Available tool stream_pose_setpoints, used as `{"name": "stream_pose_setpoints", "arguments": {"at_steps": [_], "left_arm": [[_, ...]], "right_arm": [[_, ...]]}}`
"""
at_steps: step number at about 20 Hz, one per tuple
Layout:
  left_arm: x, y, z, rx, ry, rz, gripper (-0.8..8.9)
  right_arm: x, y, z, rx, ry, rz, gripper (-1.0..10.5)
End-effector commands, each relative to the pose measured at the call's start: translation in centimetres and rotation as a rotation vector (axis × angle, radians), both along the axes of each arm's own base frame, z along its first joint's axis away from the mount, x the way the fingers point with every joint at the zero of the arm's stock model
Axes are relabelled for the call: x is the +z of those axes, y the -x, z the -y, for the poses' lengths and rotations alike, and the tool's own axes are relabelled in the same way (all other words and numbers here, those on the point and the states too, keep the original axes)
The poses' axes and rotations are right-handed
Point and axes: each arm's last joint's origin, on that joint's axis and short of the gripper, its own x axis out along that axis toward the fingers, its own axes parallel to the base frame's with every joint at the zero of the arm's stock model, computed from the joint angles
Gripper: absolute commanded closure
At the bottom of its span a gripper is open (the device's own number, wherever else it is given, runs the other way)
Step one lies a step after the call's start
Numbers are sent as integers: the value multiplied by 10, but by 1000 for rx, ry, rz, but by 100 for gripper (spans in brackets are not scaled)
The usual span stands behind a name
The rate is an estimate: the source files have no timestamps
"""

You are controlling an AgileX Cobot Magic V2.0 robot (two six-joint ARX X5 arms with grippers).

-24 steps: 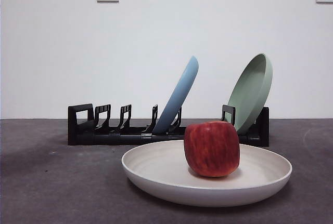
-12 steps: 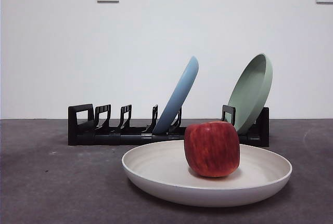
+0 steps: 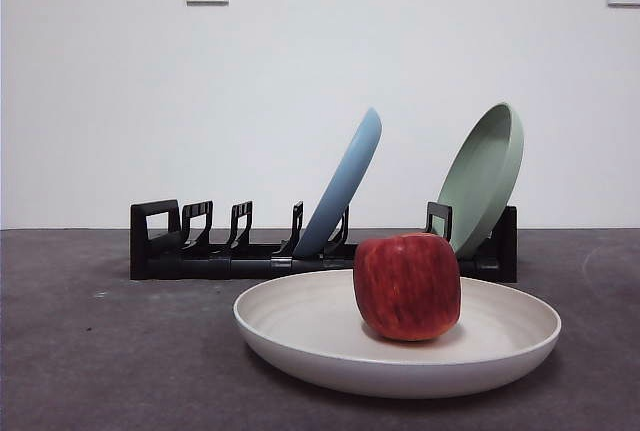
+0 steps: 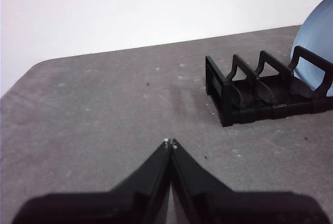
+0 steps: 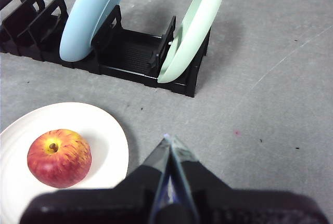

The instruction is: Take the yellow plate from the plate rack,put the plate on the table,take the apple from the table,put the apple in the plate

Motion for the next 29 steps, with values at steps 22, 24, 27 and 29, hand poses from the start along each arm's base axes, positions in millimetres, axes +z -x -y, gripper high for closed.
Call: {"name": "stream_pose_setpoints", "arguments": {"at_steps": [22,24,27,29], "left_arm": [[-26,-3,0,14,75,-63,817],[-26,-3,0,14,75,-63,817],[-26,-3,0,14,75,-63,817],[-26,-3,0,14,75,-63,817]], "right_arm": [[-2,0,0,-3,-4,-5,962],[-2,0,0,-3,-4,-5,962],[-2,1,0,-2,-6,0,962],[3,8,6,-6,40,58,962]]}}
